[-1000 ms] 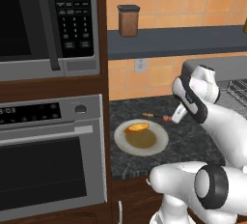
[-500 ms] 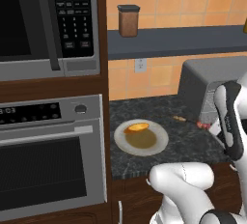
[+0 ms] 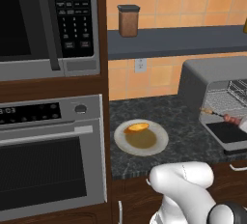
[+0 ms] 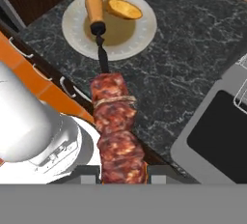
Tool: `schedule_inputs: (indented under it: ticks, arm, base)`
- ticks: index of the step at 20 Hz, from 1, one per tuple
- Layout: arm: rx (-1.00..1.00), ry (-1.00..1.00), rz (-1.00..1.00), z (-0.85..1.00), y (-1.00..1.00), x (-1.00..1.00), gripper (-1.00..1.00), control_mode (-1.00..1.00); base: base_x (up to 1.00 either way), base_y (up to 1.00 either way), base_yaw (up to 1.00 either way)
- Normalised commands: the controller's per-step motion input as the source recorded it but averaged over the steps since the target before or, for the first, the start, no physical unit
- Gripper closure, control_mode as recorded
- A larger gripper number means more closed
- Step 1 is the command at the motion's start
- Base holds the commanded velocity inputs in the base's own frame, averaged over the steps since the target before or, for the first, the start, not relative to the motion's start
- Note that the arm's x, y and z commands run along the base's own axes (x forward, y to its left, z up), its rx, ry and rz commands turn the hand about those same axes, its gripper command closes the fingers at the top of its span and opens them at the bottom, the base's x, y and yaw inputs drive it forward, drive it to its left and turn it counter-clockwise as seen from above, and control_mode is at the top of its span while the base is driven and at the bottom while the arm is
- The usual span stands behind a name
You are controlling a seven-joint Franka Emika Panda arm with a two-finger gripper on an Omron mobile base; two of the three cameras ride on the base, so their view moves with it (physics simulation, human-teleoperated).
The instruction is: Pick up the kebab skewer and baguette bread, and place them inside the toaster oven. Close the toaster oven door and start by setting the timer.
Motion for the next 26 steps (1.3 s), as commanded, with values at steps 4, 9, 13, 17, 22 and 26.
schedule_inputs:
  ticks: [4, 9, 13, 17, 22, 26]
  arm:
    - [-0.06, -0.03, 0.01, 0.01, -0.59, 0.04, 1.0, -1.0]
    - [-0.18, -0.14, 0.08, -0.01, -0.14, 0.15, 1.0, -1.0]
    - [-0.21, -0.32, 0.15, -0.14, -0.18, 0.13, 1.0, -1.0]
    - [-0.21, -0.37, 0.19, -0.08, -0.4, 0.04, 1.0, -1.0]
    - [-0.07, -0.1, 0.09, 0.0, -0.59, 0.3, 1.0, -1.0]
    - [0.0, 0.0, 0.09, 0.0, -0.34, 0.69, 1.0, -1.0]
  base:
    - [0.0, 0.0, 0.0]
    - [0.0, 0.0, 0.0]
    - [0.0, 0.0, 0.0]
    - [0.0, 0.0, 0.0]
    - [0.0, 0.0, 0.0]
    - [0.0, 0.0, 0.0]
